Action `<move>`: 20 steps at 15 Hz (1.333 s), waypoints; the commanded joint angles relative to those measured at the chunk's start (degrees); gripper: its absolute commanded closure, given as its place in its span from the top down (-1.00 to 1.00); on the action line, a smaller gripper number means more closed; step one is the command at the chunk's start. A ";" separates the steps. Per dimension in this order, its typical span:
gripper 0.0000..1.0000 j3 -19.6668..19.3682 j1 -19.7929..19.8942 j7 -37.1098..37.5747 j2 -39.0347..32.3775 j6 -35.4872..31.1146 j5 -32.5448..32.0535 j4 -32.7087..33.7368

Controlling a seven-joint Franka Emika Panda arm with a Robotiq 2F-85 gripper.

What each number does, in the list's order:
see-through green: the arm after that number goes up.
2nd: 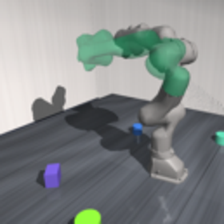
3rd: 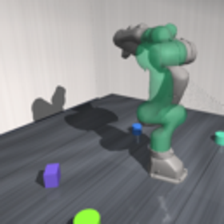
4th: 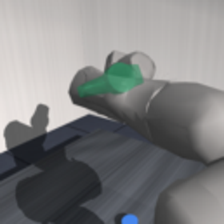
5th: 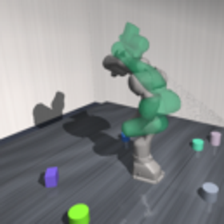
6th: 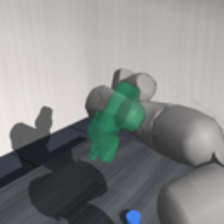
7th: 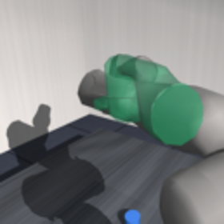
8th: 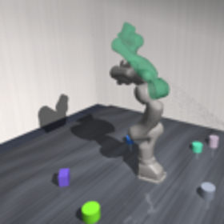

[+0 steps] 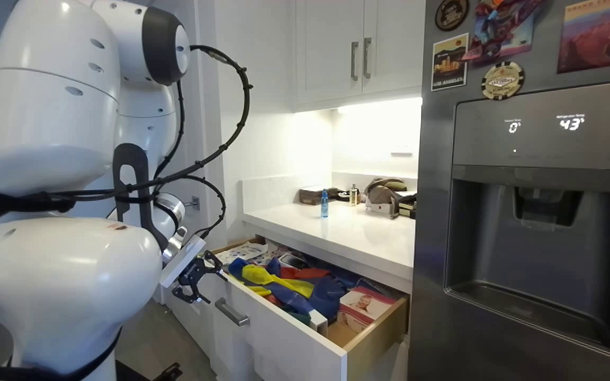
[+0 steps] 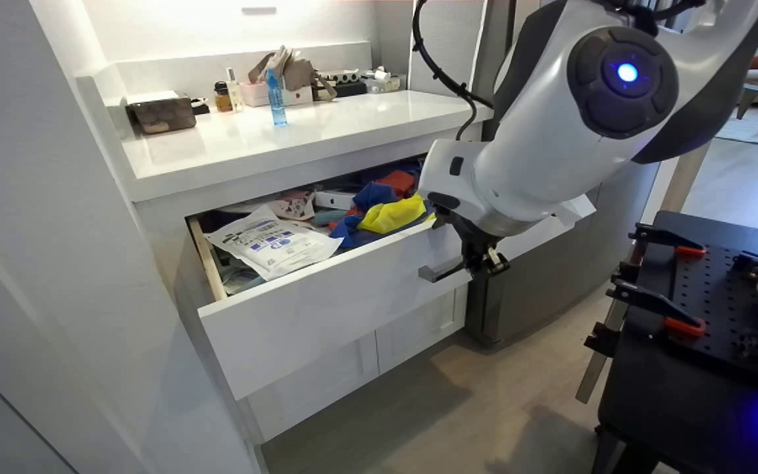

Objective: Open the drawer

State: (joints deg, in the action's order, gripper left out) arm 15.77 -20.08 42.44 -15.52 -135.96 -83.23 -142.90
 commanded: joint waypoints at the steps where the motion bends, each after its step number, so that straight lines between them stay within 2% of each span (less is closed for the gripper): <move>1: 0.88 1.64 -0.36 3.52 4.20 5.75 -1.15 -1.32; 4: 0.88 2.72 0.37 1.23 7.08 6.47 1.46 -1.98; 8: 0.88 2.77 1.26 -3.38 10.78 4.11 7.55 -2.70; 15: 0.88 1.66 2.54 -20.74 16.44 1.13 26.99 -3.39; 20: 0.88 -1.24 4.95 -33.55 21.83 -6.09 39.15 -6.64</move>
State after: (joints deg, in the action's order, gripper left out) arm 16.22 -16.92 16.14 0.98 -137.51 -49.81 -145.76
